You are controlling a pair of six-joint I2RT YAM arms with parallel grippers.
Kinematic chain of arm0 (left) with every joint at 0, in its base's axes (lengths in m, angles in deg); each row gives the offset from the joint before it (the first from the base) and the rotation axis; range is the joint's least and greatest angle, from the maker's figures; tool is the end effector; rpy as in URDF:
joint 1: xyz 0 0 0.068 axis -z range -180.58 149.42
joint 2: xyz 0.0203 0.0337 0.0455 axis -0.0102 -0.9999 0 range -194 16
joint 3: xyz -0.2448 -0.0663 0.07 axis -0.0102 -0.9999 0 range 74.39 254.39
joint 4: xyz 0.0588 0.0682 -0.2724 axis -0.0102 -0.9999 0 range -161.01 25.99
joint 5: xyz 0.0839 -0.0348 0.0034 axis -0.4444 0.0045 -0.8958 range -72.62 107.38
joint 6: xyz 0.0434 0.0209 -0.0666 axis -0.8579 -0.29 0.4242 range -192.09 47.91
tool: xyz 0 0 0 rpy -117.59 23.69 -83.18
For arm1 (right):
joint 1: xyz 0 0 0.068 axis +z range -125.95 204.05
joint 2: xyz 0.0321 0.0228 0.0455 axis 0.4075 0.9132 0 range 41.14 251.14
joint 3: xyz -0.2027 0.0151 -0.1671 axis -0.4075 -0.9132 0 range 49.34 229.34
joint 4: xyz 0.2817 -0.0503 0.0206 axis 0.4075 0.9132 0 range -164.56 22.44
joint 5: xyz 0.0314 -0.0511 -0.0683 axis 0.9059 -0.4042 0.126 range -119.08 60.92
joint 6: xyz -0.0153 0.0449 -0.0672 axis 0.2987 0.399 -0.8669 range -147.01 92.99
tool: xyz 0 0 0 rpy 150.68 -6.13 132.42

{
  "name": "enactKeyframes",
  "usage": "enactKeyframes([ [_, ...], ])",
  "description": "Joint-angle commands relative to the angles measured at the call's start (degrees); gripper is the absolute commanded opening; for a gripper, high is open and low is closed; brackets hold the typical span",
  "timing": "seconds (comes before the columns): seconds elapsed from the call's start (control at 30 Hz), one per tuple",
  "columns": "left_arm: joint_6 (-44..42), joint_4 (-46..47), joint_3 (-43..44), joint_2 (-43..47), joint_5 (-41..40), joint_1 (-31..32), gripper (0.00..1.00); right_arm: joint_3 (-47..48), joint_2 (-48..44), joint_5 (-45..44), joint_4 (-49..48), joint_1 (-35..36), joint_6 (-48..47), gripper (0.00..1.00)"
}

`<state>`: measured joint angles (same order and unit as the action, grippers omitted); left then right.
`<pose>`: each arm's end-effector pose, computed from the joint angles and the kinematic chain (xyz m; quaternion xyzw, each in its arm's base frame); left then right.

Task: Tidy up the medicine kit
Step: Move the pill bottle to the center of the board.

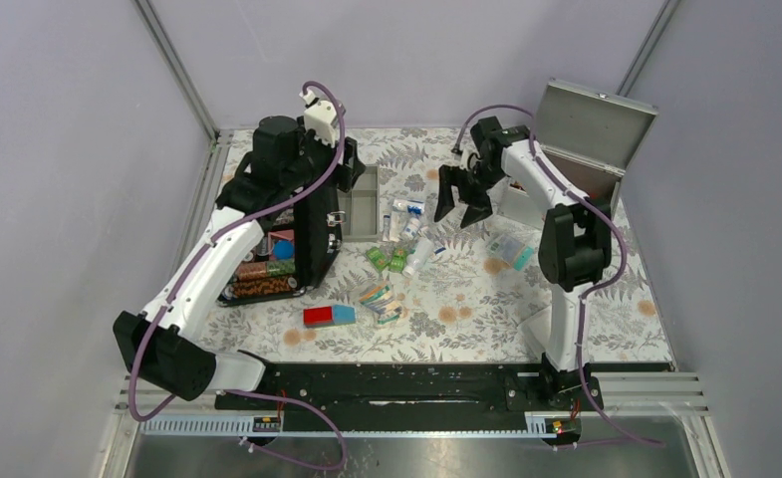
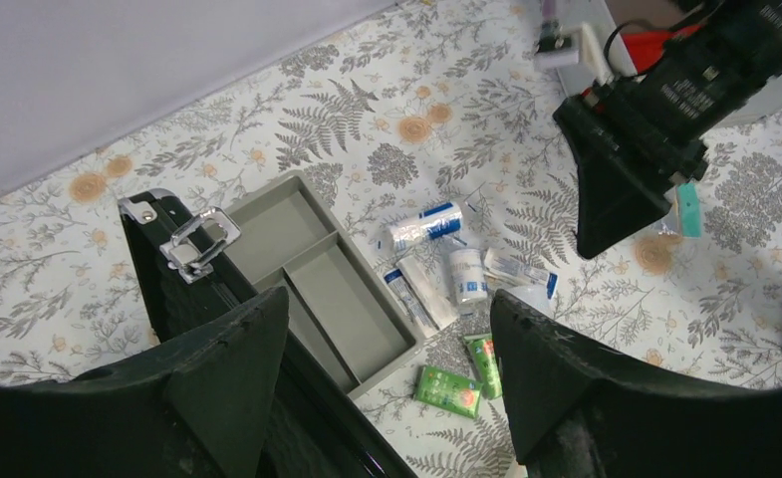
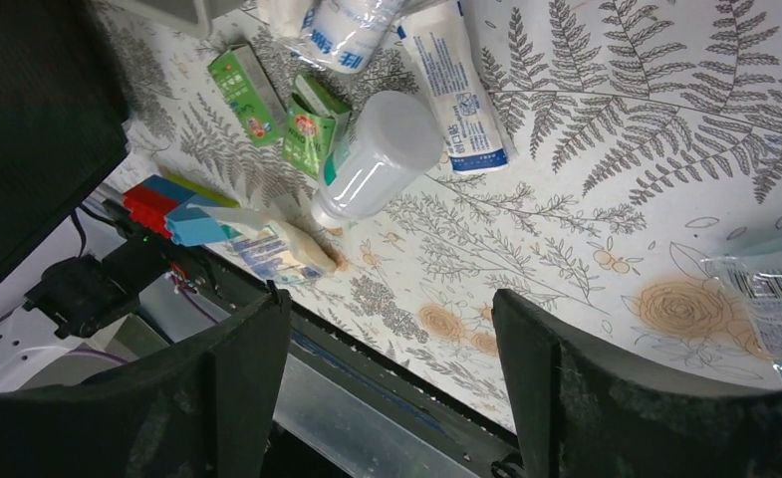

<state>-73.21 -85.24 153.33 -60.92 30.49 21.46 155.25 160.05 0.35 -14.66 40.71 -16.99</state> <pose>0.3348 -0.1532 0.3831 0.2274 0.7801 -0.1960 0.5489 0.4319 0.1660 0.2028 -0.0931 0.9526 0.2776 0.0819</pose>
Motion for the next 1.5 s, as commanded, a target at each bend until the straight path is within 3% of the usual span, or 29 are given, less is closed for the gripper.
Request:
enactKeyframes([
  [0.0,-2.14,-1.39,4.8,2.17,-2.29,0.05,0.73,1.36,3.15,-2.65,0.76,2.46,2.43,0.8],
  [0.13,-3.29,-2.3,5.65,2.07,-5.34,0.39,0.76,3.4,5.04,-9.39,-0.33,4.95,7.05,0.87],
  [0.43,-5.6,-2.29,5.53,2.13,-8.32,1.42,0.79,7.36,10.96,-8.49,0.4,9.13,8.86,0.82],
  [0.8,-6.32,-1.98,5.57,1.35,-10.67,2.56,0.81,7.53,16.43,1.81,1.3,10.32,7.4,0.79],
  [1.1,-5.12,-0.73,5.66,0.38,-9.0,2.57,0.81,9.17,17.21,-3.23,1.55,10.58,5.86,0.65],
  [1.47,-5.08,2.19,5.99,-0.56,-7.63,2.57,0.81,8.46,11.77,-8.07,2.24,10.58,-3.09,0.48],
])
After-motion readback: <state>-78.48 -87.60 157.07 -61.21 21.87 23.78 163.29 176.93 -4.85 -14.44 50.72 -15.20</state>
